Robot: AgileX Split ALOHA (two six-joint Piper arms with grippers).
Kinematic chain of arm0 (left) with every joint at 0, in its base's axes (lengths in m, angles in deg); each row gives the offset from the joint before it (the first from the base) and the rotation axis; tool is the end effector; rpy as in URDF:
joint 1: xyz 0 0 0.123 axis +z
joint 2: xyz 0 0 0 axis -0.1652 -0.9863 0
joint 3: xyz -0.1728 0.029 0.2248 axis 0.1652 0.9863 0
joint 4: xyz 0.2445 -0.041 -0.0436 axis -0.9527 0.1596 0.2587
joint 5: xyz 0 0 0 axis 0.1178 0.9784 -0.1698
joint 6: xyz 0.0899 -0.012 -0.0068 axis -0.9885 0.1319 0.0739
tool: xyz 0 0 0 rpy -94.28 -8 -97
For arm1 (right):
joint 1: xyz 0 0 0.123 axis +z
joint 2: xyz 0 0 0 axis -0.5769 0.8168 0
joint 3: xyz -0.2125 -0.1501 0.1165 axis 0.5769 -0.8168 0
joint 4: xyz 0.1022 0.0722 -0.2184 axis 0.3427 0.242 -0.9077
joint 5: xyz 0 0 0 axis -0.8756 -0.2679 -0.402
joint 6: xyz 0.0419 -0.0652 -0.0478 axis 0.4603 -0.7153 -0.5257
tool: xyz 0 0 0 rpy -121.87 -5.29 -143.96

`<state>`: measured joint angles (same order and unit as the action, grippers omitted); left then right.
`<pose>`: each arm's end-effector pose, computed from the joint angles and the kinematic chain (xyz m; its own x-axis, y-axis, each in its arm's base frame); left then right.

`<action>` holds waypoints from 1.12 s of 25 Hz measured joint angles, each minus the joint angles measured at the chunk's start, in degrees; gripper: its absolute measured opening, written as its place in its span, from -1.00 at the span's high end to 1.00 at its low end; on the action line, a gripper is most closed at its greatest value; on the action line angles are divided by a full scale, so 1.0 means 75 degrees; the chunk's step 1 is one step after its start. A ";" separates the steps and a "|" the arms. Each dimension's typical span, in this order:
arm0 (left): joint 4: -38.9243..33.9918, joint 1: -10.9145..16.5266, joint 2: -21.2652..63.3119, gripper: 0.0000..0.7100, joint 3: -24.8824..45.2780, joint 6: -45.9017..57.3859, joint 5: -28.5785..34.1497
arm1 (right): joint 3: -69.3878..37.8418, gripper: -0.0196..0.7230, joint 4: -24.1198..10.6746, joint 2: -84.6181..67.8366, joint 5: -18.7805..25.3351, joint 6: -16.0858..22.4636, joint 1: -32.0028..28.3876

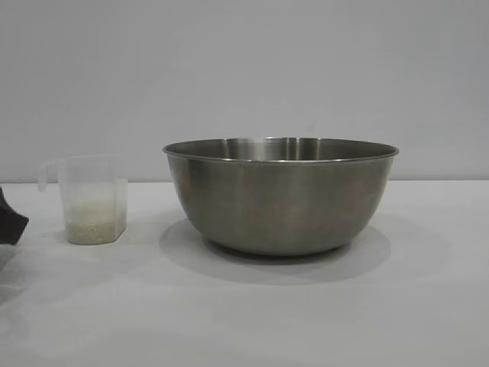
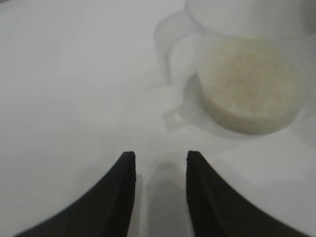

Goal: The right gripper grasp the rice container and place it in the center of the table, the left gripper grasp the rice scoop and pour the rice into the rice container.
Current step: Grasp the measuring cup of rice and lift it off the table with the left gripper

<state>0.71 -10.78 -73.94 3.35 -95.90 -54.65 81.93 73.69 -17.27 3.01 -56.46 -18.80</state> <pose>0.2486 -0.0753 0.0612 -0.4157 0.2115 -0.8846 0.2220 0.9668 0.1268 -0.0096 -0.0023 0.2678 -0.4973 -0.1603 -0.8526 -0.2936 0.9559 -0.0085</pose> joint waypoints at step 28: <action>-0.2751 0.0000 0.1429 1.00 -0.3771 -0.4966 0.0248 | -0.0013 -0.09 0.0000 0.0000 0.0000 0.0000 0.0000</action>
<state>-19.92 -10.78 -63.22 -24.93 -133.14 -52.80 81.83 73.69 -17.27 3.01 -56.46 -18.80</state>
